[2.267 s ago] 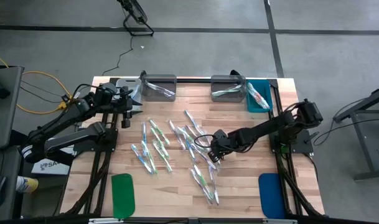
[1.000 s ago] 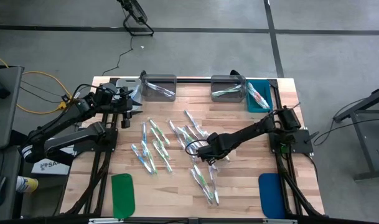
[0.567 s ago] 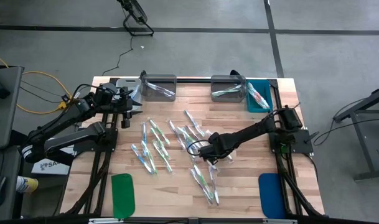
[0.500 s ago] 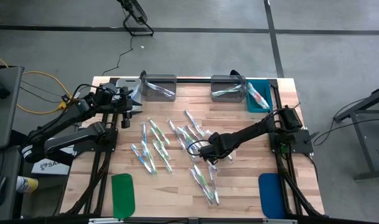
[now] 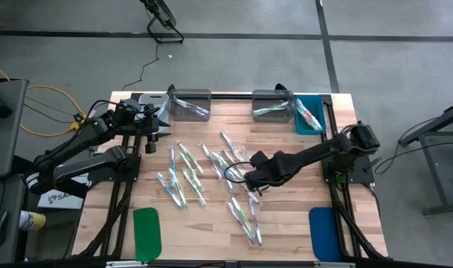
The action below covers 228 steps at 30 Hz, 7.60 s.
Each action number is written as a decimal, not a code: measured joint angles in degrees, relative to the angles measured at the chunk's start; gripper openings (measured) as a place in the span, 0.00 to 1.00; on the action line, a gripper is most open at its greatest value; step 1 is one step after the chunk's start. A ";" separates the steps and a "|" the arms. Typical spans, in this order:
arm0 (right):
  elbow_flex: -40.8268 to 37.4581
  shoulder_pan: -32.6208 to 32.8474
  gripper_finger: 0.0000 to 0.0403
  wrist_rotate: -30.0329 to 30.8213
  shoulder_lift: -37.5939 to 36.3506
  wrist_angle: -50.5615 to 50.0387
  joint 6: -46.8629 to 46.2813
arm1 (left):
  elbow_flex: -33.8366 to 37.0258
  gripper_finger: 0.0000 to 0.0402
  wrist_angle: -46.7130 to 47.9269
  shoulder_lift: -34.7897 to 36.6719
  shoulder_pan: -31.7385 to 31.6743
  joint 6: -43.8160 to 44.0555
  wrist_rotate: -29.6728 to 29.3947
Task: Pick & Place Toothbrushes
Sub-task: Put the violet toothbrush into the left black bin, then put the blue toothbrush into the white bin
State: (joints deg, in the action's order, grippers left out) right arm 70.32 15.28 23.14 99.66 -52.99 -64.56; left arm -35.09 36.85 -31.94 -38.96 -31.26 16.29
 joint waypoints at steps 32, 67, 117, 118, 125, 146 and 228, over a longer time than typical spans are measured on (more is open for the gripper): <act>-19.00 -9.40 0.00 8.43 -0.81 98.28 71.01 | 9.22 0.35 -63.32 -24.12 12.84 26.24 19.05; -18.99 -10.18 0.01 3.69 -0.83 96.30 68.88 | 3.43 0.32 -80.33 -38.40 20.63 31.47 12.75; -18.97 -2.53 0.37 11.43 -10.25 69.61 55.15 | -14.28 0.04 -24.47 -44.37 -0.84 -31.95 -25.61; -18.97 -2.53 0.37 11.43 -10.25 69.13 55.13 | -14.81 0.04 -24.09 -45.41 -0.90 -32.58 -25.76; -18.97 -2.53 0.37 11.43 -10.25 68.23 55.13 | -16.85 0.04 -22.94 -51.12 -0.76 -35.12 -27.82; -18.97 -2.53 0.37 11.52 -10.25 62.24 48.90 | -17.42 0.44 -20.72 -51.22 -0.76 -29.63 -32.35; -14.88 -14.00 0.02 -3.01 5.60 46.76 29.82 | 3.32 0.16 -25.32 -6.67 17.64 -8.10 -16.31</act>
State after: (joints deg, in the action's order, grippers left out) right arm 55.44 1.28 20.13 105.26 -6.23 -34.74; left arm -31.77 11.53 -38.61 -21.32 -39.36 -0.01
